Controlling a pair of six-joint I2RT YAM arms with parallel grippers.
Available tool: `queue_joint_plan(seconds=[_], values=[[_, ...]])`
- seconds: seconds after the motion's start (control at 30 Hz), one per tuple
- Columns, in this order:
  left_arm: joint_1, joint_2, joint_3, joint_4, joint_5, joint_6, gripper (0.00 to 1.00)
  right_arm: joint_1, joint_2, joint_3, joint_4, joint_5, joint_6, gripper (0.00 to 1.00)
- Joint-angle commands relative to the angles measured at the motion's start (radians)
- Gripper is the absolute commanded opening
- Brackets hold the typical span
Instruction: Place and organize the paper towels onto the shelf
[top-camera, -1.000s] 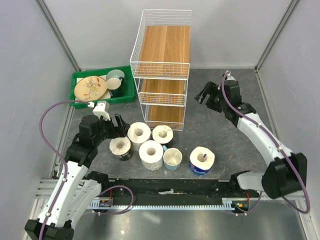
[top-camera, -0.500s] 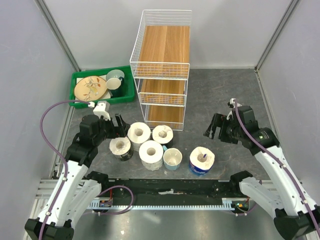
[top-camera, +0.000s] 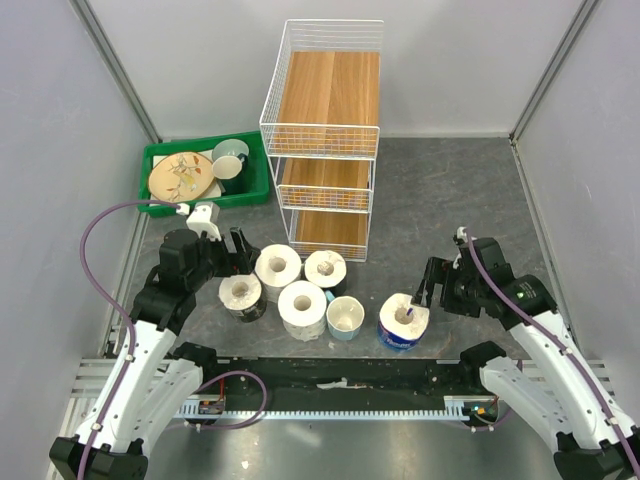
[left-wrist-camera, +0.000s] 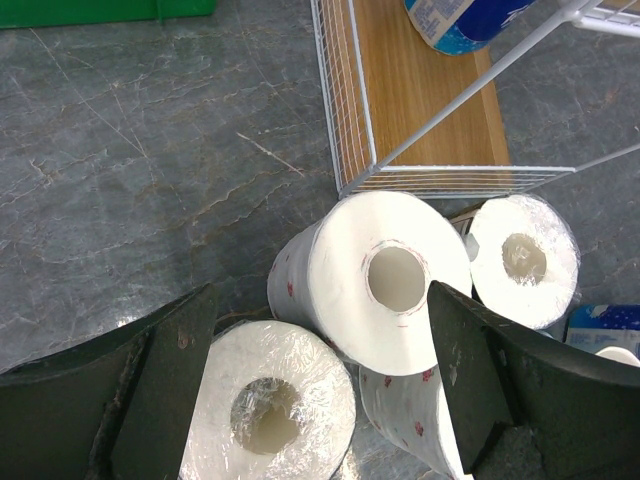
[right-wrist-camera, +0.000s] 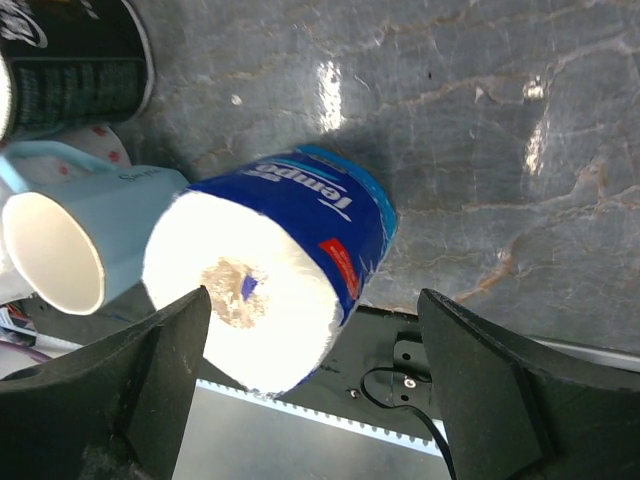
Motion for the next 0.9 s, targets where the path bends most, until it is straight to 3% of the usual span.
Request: queue_joint_plan(seconds=[0.0,0.37,0.87], values=[[-0.004,0.003,-0.005,0.042,0.012,0.036,0.92,0.016,-0.025,-0.051,0.031,-0.002,0.040,0.93],[-0.004,0.006,-0.005,0.042,0.018,0.036,0.92,0.093,-0.008,-0.101,0.115,-0.034,0.081,0.89],[-0.004,0.006,-0.005,0.042,0.020,0.034,0.92,0.129,0.000,-0.152,0.102,0.047,0.098,0.80]])
